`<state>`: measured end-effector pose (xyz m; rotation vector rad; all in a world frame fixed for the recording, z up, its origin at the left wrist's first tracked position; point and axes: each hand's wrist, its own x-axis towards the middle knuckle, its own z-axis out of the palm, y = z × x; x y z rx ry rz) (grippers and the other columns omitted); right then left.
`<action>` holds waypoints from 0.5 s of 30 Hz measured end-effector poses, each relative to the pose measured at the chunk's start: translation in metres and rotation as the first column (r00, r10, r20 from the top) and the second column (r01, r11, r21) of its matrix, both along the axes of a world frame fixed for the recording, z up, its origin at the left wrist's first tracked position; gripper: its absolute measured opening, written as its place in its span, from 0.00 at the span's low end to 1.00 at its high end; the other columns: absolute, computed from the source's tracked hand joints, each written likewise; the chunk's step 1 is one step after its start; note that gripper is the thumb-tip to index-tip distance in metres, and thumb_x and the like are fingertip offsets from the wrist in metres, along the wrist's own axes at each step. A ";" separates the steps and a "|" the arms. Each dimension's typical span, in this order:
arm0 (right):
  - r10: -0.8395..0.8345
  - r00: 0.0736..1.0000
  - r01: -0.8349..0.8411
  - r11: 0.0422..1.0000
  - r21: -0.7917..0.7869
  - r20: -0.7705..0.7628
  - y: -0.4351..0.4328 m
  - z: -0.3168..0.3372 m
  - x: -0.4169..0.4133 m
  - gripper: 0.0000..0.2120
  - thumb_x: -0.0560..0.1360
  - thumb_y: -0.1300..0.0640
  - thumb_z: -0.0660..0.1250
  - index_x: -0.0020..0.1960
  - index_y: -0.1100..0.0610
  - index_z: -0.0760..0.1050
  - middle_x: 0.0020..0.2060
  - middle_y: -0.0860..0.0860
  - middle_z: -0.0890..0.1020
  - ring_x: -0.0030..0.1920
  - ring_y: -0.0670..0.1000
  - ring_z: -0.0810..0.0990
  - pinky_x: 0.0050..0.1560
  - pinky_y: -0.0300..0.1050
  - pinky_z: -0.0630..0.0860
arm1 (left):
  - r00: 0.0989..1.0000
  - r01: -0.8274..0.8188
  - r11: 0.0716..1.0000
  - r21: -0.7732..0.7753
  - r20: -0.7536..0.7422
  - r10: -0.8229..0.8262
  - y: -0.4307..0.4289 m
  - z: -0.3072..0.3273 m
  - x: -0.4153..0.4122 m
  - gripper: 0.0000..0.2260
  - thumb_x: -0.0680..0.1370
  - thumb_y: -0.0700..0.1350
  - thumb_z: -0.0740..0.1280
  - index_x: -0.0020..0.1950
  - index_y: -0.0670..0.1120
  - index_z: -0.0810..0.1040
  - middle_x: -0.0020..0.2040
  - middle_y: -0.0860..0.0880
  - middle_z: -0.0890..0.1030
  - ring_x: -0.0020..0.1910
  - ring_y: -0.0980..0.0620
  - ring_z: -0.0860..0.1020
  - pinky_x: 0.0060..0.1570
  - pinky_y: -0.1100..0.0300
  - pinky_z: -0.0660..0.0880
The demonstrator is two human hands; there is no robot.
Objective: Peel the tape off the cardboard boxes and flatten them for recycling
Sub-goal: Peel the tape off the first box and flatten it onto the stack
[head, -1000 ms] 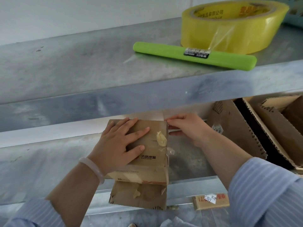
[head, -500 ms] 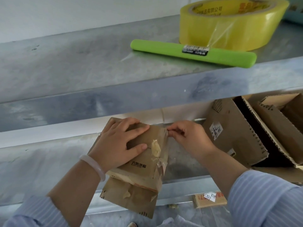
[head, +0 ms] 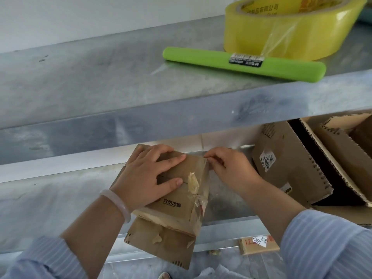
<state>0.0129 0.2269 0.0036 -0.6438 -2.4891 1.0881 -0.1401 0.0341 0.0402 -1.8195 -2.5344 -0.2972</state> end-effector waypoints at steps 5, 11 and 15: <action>-0.031 0.998 -0.014 0.667 -0.745 -0.046 0.006 0.004 0.001 0.16 0.77 0.66 0.62 0.42 0.52 0.85 0.43 0.51 0.86 0.47 0.49 0.84 0.51 0.42 0.80 | 1.000 -0.010 1.000 -0.006 0.005 0.010 0.000 -0.001 0.000 0.26 0.75 0.73 0.49 0.71 0.69 0.63 0.68 0.63 0.64 0.65 0.58 0.60 0.66 0.57 0.56; -0.144 0.989 0.089 0.484 -0.871 0.021 0.005 0.004 -0.007 0.07 0.74 0.59 0.71 0.51 0.59 0.83 0.43 0.55 0.86 0.43 0.52 0.84 0.48 0.46 0.81 | 1.000 -0.015 1.000 -0.003 0.013 0.016 0.001 0.000 0.000 0.27 0.74 0.73 0.49 0.71 0.69 0.63 0.68 0.62 0.64 0.65 0.57 0.61 0.67 0.55 0.57; -0.305 0.952 0.187 0.594 -0.782 -0.005 0.003 0.016 -0.015 0.09 0.72 0.64 0.73 0.52 0.57 0.81 0.38 0.52 0.85 0.38 0.47 0.83 0.45 0.44 0.82 | 1.000 -0.023 1.000 -0.003 0.019 0.023 0.000 0.000 0.002 0.27 0.73 0.74 0.48 0.71 0.70 0.62 0.68 0.62 0.64 0.65 0.58 0.60 0.68 0.55 0.56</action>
